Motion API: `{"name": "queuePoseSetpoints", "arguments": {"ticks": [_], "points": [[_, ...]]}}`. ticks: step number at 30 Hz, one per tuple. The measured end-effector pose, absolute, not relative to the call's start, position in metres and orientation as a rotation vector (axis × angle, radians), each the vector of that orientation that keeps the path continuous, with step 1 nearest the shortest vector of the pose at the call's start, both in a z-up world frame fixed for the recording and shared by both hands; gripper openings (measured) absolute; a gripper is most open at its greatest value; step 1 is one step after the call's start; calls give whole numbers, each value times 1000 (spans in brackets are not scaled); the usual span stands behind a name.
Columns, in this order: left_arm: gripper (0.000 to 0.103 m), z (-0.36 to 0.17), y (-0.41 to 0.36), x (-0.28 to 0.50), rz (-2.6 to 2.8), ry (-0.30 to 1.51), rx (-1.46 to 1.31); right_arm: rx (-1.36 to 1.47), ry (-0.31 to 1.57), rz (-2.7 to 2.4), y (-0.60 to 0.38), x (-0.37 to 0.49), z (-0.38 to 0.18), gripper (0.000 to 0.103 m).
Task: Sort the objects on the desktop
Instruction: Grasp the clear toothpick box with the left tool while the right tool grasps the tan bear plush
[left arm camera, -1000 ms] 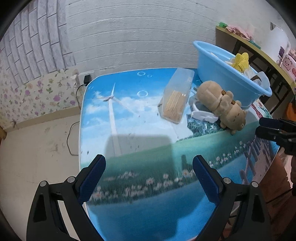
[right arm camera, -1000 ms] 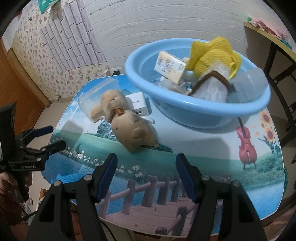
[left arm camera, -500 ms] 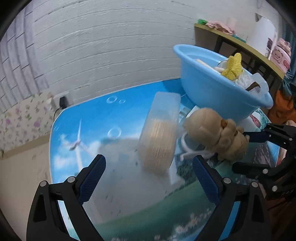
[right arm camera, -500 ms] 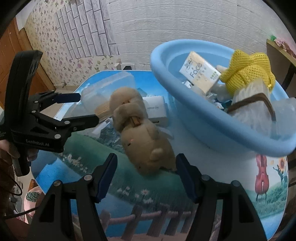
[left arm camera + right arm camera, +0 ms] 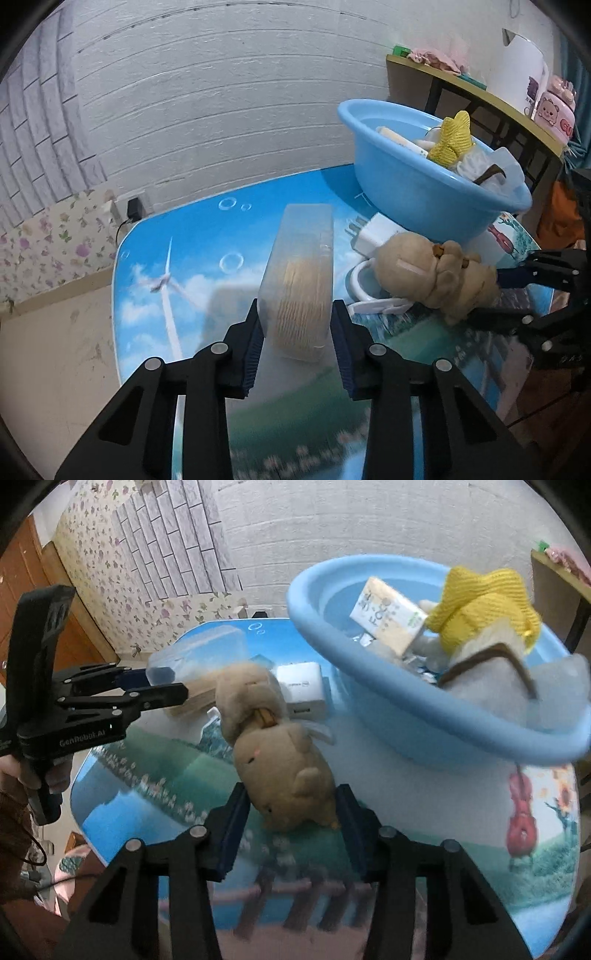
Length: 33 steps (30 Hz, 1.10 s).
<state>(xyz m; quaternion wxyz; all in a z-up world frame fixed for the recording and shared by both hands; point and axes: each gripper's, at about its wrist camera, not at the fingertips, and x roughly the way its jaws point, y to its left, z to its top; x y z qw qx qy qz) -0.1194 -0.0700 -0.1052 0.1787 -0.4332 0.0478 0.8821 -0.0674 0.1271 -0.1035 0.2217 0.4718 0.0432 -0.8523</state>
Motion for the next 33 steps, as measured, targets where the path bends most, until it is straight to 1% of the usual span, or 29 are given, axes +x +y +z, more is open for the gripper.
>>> {"name": "queuePoseSetpoints", "arguments": {"ticks": [6,12,17,18,19,22,26,28,29,30,33], "points": [[32,-100,-66,-74,2536,94,-1235,1326,86,-2408,166,-35,-99,44],[32,-97,-60,-34,2588,66,-1259,1291,-10,-2478,210,-10,-85,43],[32,-96,-54,-14,2623,51,-1286,1278,-71,-2511,241,-1,-86,42],[32,-96,-53,-12,2627,53,-1293,1276,-74,-2511,243,1,-87,40],[32,-95,-52,-10,2629,58,-1299,1268,-77,-2509,245,2,-87,29],[32,-94,-50,-8,2638,78,-1315,1272,-73,-2511,251,1,-90,30],[32,-94,-48,-10,2644,73,-1342,1275,-96,-2490,255,0,-92,35],[32,-94,-46,-11,2642,86,-1349,1265,-93,-2495,256,-1,-92,47],[32,-94,-46,-12,2639,94,-1355,1264,-84,-2500,256,-2,-91,59],[32,-94,-45,-13,2637,100,-1357,1262,-76,-2503,256,-4,-92,62],[32,-95,-44,-17,2631,105,-1365,1281,-44,-2482,253,-11,-96,63]]}}
